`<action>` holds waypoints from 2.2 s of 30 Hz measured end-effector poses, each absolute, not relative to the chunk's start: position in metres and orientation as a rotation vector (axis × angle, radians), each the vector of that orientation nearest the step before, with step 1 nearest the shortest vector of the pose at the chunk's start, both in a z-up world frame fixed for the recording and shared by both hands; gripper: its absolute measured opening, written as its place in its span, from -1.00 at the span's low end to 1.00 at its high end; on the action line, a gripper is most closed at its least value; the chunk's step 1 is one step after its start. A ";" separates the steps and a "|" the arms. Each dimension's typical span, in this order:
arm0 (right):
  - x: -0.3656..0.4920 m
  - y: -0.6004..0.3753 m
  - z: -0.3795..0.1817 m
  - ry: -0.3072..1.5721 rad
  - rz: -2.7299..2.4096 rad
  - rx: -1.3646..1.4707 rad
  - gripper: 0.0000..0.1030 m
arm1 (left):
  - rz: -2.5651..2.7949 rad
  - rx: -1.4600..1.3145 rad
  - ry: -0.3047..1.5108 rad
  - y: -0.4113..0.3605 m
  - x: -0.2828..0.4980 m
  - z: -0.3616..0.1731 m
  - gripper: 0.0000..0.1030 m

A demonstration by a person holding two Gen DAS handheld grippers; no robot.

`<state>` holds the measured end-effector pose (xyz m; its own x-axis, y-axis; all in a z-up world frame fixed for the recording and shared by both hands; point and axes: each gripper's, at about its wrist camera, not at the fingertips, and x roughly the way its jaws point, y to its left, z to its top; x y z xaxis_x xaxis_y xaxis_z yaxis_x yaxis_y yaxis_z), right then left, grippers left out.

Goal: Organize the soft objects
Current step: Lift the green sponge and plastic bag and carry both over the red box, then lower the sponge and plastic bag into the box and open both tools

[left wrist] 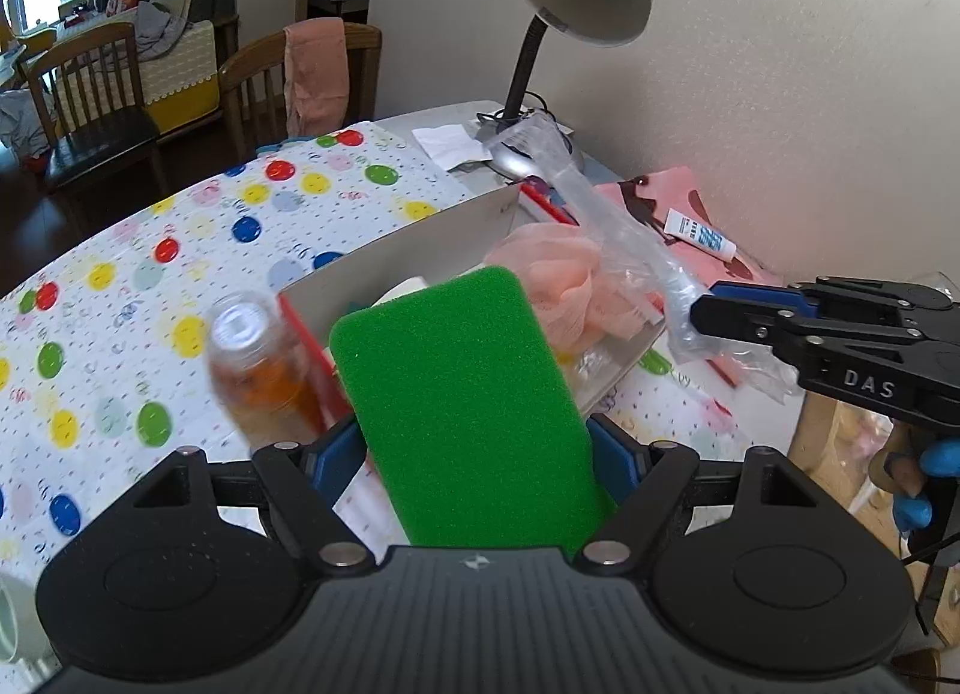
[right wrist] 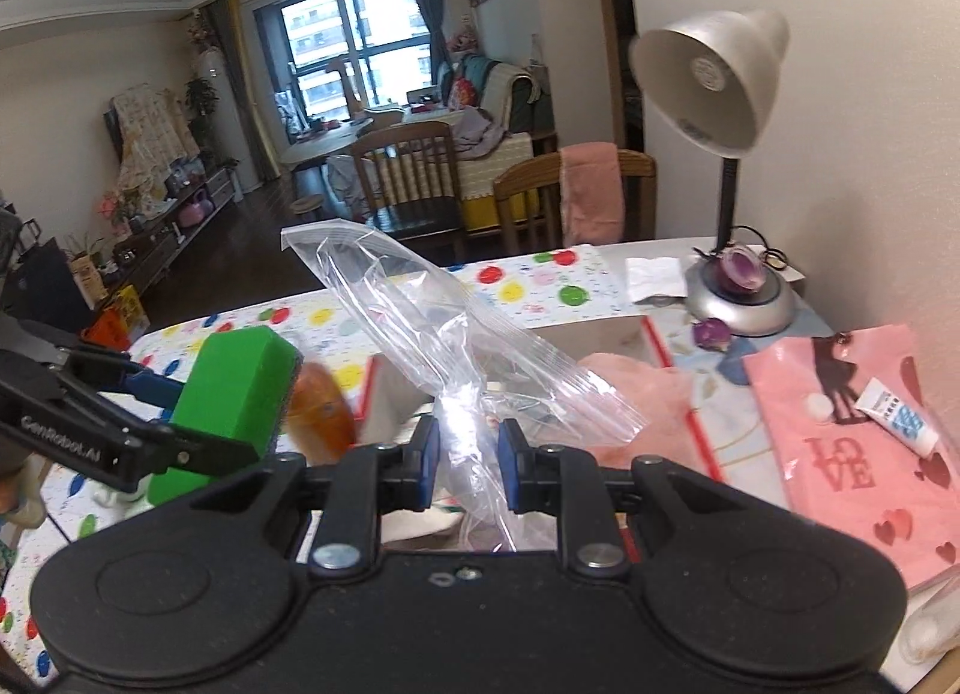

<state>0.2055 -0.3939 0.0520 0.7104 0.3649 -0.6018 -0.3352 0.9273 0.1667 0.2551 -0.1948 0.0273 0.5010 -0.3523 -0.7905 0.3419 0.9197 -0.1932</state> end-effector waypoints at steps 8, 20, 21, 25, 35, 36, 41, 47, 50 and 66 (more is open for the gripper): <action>0.243 -0.415 0.030 0.703 0.375 0.039 -0.62 | -0.381 0.017 0.996 -0.243 0.298 0.002 0.55; 0.283 -0.393 -0.018 0.749 0.392 -0.157 -0.61 | -0.289 -0.002 1.105 -0.259 0.349 -0.043 0.55; 0.284 -0.392 -0.021 0.756 0.397 -0.165 -0.61 | -0.286 -0.008 1.116 -0.260 0.352 -0.046 0.55; 0.288 -0.388 -0.031 0.763 0.407 -0.221 -0.61 | -0.273 -0.018 1.147 -0.262 0.363 -0.058 0.55; 0.302 -0.391 -0.044 0.799 0.441 -0.230 -0.60 | -0.222 -0.046 1.174 -0.264 0.386 -0.081 0.55; 0.302 -0.392 -0.044 0.799 0.445 -0.222 -0.59 | -0.223 -0.048 1.174 -0.264 0.388 -0.083 0.55; 0.303 -0.395 -0.042 0.822 0.468 -0.205 -0.52 | -0.230 -0.052 1.167 -0.266 0.389 -0.088 0.55; 0.300 -0.394 -0.036 0.835 0.491 -0.176 -0.44 | -0.231 -0.079 1.151 -0.262 0.384 -0.092 0.57; 0.297 -0.395 -0.032 0.837 0.498 -0.155 -0.31 | -0.238 -0.085 1.141 -0.260 0.380 -0.093 0.57; 0.264 -0.390 -0.007 0.808 0.462 -0.077 0.16 | -0.358 -0.147 1.045 -0.229 0.347 -0.073 0.68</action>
